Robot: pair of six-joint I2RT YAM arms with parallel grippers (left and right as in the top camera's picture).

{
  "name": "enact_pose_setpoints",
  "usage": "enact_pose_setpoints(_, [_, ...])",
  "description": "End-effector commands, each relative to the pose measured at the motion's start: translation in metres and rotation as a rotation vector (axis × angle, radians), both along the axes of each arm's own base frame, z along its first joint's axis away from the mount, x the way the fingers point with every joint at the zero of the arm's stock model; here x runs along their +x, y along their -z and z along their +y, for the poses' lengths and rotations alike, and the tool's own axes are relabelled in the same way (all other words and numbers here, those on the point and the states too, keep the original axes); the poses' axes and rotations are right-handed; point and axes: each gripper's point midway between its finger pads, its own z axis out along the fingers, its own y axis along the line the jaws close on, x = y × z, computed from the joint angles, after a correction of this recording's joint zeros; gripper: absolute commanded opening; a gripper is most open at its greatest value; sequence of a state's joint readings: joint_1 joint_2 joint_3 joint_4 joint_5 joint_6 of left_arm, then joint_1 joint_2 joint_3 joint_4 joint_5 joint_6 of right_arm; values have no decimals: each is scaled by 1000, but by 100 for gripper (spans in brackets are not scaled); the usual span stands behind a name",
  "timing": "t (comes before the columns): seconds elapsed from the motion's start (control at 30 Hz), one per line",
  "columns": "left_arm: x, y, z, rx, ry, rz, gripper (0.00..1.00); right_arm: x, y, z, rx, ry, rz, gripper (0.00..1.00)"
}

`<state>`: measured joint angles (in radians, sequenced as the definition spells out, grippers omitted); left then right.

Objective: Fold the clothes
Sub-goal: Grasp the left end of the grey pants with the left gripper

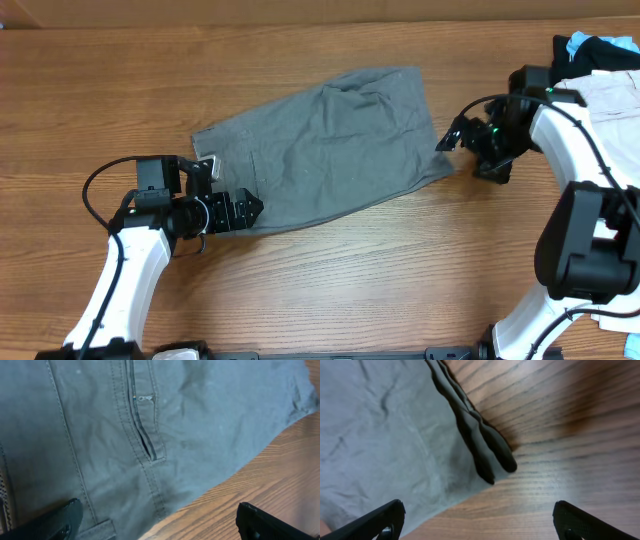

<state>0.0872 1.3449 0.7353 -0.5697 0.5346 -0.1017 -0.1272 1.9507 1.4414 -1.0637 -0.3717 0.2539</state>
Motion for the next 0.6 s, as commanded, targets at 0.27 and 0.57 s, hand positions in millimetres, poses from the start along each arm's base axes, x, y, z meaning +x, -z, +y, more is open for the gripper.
enact_pose_setpoints(0.27, [9, 16, 70, 216, -282, 64, 100, -8, 25, 7, 18, -30, -4, 98])
enact_pose_setpoints(0.57, [-4, 33, 68, 196, -279, 158, 100, -4, 25, 9, 20, -35, -19, 98])
